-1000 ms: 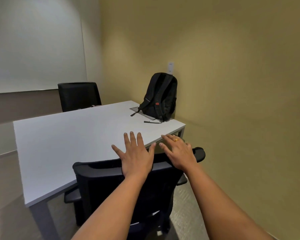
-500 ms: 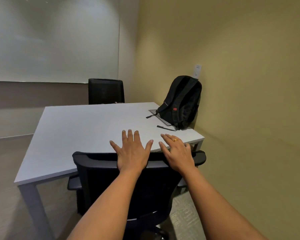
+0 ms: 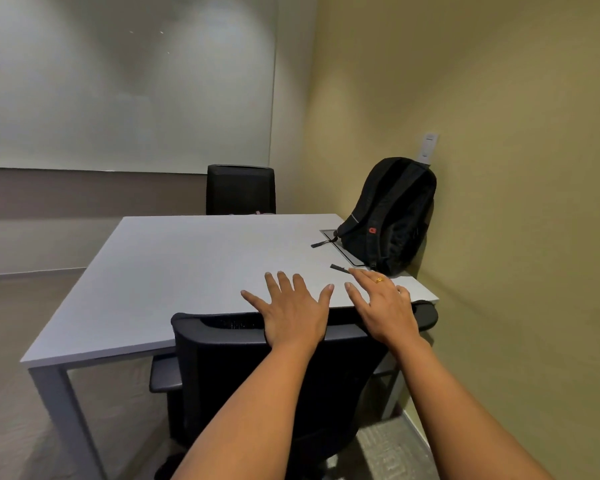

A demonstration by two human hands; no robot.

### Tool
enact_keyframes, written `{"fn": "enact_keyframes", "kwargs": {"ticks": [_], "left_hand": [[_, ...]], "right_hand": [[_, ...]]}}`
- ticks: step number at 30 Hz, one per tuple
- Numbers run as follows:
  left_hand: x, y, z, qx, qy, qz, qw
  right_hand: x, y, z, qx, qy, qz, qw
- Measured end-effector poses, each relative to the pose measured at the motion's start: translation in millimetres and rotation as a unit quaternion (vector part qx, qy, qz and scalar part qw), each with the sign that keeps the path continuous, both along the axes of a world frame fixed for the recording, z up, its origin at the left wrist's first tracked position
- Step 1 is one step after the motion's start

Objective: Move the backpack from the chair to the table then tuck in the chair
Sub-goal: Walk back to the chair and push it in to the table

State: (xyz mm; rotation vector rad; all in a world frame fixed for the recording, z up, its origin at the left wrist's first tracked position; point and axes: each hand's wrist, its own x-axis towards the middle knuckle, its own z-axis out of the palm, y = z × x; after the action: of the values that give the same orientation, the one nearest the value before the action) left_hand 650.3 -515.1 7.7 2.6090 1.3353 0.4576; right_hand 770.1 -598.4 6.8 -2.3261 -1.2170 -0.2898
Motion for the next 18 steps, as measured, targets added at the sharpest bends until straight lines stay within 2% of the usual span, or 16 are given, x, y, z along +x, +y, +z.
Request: {"fn": "enact_keyframes", "kwargs": {"ticks": [11, 18], "left_hand": [[54, -1, 3, -0.011, 0.000, 0.023, 1.000], [69, 14, -1, -0.001, -0.018, 0.046, 0.999]], "right_hand": [[62, 6, 2, -0.016, 0.017, 0.022, 0.999], [78, 17, 2, 0.055, 0.033, 0.044, 0.997]]}}
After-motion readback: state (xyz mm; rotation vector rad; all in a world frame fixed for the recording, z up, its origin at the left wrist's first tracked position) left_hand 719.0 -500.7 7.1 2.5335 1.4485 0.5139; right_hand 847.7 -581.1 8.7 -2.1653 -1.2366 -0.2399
